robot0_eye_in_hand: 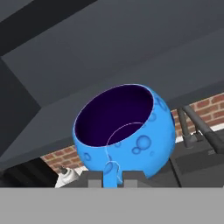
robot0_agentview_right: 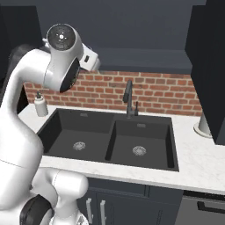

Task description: Gather all objects into one cabinet and sort the glasses and bowls to opposite sides.

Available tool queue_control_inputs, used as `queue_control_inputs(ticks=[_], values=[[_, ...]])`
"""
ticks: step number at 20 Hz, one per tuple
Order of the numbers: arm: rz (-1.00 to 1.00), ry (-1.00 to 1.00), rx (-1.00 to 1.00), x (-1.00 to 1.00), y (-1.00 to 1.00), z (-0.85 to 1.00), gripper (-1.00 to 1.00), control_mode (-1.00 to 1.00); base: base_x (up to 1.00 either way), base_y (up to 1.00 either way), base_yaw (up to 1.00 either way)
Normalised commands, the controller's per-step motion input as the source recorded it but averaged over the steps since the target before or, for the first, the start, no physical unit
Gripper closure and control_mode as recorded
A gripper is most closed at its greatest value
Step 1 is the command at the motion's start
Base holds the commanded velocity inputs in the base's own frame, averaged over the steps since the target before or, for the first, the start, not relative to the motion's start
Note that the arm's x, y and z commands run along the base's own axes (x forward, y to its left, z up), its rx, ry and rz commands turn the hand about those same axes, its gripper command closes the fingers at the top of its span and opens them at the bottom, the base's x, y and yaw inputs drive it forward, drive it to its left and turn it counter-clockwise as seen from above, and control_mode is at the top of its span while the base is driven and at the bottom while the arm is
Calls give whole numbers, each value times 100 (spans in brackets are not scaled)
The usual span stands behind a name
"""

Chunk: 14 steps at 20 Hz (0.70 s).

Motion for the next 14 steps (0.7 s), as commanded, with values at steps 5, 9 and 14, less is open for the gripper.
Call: queue_control_inputs(ticks=[5, 9, 14], values=[[4, 12, -1, -87, 0, 0, 100, -100, 0, 0, 0], [2, 11, -1, -76, 0, 0, 100, -100, 0, 0, 0], [-1, 0, -3, -22, 13, -2, 100, -100, 0, 0, 0]])
